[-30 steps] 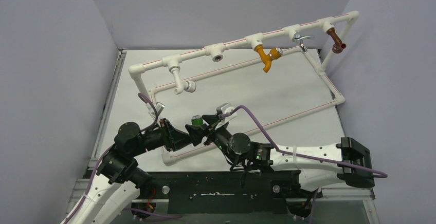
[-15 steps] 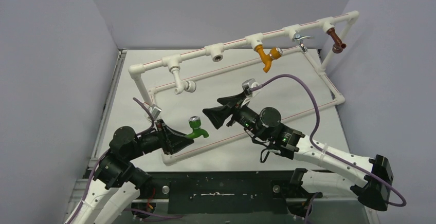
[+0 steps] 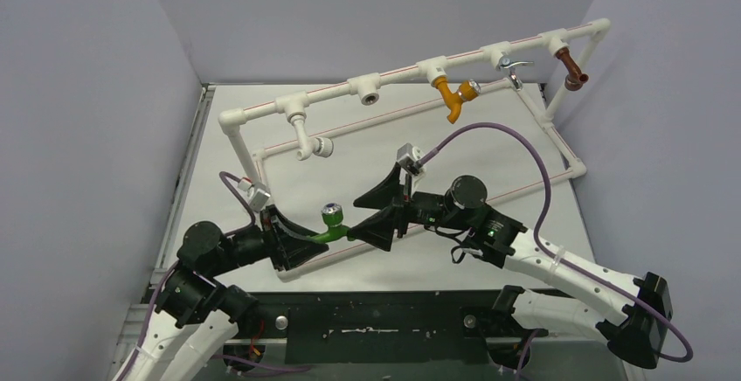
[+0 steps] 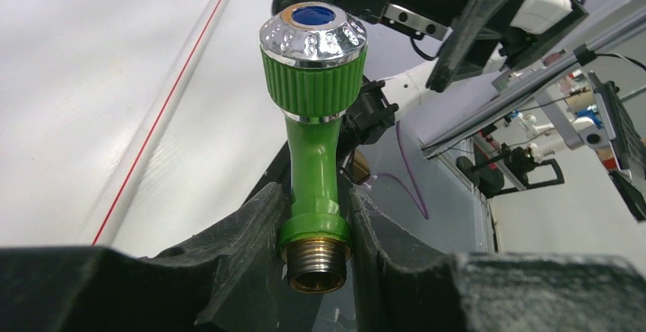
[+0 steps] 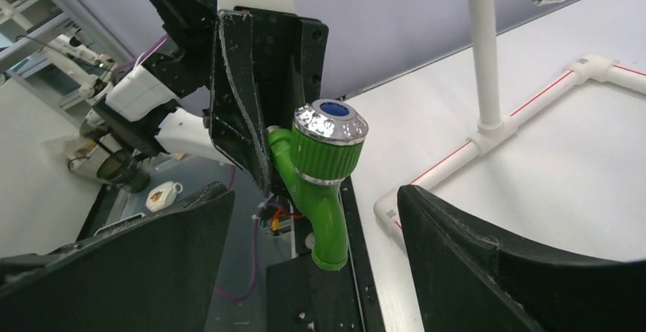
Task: Install the water faucets
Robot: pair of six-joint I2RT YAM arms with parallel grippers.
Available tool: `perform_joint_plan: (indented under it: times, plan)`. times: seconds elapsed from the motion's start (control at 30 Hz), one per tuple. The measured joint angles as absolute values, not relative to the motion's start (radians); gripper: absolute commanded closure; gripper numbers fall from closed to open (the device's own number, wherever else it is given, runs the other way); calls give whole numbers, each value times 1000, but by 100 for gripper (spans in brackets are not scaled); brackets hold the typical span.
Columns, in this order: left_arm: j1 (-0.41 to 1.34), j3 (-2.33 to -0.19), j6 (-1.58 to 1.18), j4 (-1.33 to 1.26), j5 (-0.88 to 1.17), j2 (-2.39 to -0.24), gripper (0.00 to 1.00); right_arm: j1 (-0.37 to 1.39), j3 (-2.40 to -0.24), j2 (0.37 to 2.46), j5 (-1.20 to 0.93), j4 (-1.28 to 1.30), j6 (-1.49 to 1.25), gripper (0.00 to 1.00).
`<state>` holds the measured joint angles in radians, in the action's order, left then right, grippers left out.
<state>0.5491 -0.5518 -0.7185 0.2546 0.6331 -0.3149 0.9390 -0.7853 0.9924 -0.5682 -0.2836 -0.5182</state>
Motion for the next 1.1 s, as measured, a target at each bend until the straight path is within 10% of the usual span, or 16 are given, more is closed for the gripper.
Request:
perform_joint_plan:
  times: [1.1]
  plan:
    - [549,-552,-775,-7,768,-334,100,1010,-851,1098,-801,-366,-570,47]
